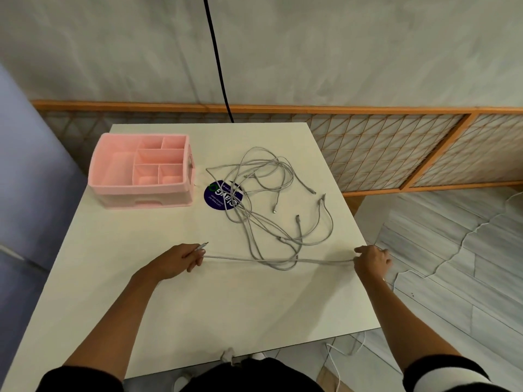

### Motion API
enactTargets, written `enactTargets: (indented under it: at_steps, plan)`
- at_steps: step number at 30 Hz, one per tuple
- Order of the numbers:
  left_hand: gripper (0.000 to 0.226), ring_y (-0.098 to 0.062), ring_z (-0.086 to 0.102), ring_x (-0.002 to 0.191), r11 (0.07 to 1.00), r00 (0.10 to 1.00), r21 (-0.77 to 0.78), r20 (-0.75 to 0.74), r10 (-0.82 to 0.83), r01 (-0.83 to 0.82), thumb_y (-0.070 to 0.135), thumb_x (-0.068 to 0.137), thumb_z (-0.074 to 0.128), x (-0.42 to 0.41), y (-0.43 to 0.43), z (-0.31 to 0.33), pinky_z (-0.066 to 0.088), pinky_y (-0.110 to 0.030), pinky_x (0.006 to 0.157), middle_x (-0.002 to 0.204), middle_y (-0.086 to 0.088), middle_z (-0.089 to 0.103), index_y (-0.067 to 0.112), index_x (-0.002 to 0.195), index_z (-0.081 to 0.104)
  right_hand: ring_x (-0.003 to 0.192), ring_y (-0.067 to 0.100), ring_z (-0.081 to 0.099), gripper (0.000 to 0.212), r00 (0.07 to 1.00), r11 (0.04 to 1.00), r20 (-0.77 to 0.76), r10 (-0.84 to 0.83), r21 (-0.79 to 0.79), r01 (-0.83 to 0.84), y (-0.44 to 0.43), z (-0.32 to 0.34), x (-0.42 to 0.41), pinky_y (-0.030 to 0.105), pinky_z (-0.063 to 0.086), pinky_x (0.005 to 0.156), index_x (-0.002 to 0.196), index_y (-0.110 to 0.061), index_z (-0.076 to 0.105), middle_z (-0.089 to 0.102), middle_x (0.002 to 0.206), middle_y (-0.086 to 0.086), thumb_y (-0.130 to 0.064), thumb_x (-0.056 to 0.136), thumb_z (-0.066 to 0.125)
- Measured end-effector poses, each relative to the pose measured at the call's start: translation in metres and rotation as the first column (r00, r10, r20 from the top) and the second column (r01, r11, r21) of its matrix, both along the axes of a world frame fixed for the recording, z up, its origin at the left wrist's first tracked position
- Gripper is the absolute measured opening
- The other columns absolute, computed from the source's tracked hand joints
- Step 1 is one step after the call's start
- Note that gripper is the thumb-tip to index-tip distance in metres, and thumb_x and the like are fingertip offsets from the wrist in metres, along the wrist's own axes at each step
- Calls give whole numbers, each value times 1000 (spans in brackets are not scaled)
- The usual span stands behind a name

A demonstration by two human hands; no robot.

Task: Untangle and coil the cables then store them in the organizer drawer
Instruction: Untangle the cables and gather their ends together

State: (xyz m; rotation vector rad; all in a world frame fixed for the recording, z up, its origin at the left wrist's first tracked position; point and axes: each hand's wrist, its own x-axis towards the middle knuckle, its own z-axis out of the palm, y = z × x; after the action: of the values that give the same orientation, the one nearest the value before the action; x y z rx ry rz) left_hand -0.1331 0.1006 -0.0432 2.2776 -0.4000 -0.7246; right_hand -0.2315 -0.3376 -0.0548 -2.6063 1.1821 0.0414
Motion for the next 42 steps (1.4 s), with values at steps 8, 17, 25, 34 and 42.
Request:
enactTargets:
  at_steps: [8,17,25,34,42]
  plan:
    - [39,-2,44,53,998,1000,-62,-5,15,-15,33,102,39,-1,-10,8,38,-22,62,56,9,51,14,76,61,102,15,60,22,625,503,313,715,390,-771,126,15,73,34,43,92,112,-22,69,70,111,-2,-26,93,58]
    - [37,-11,50,74,997,998,-68,-59,30,-34,35,102,37,-1,6,13,42,-25,77,79,1,55,21,75,58,72,3,51,20,464,166,316,827,652,-740,181,23,83,13,40,73,99,-8,72,59,83,-11,-15,96,54]
    - [36,-11,42,72,999,995,-11,-93,31,-33,32,103,34,-5,34,18,35,-22,71,80,-2,50,16,76,53,86,11,57,12,519,367,160,839,537,-760,126,5,81,34,45,88,93,-16,75,62,73,-20,-12,88,64]
    - [42,-13,68,72,791,861,-339,-213,463,-509,29,104,31,2,49,27,52,-27,68,86,-10,70,3,87,60,90,10,61,16,527,540,-188,829,518,-664,109,15,87,23,47,83,95,-22,77,72,90,-2,-21,81,69]
    - [39,-7,29,46,511,710,-501,-395,583,-699,40,101,32,5,66,35,22,-17,39,64,-3,43,13,78,48,111,35,54,50,965,913,32,261,316,-258,91,9,101,35,43,89,115,5,51,60,114,22,-24,81,73]
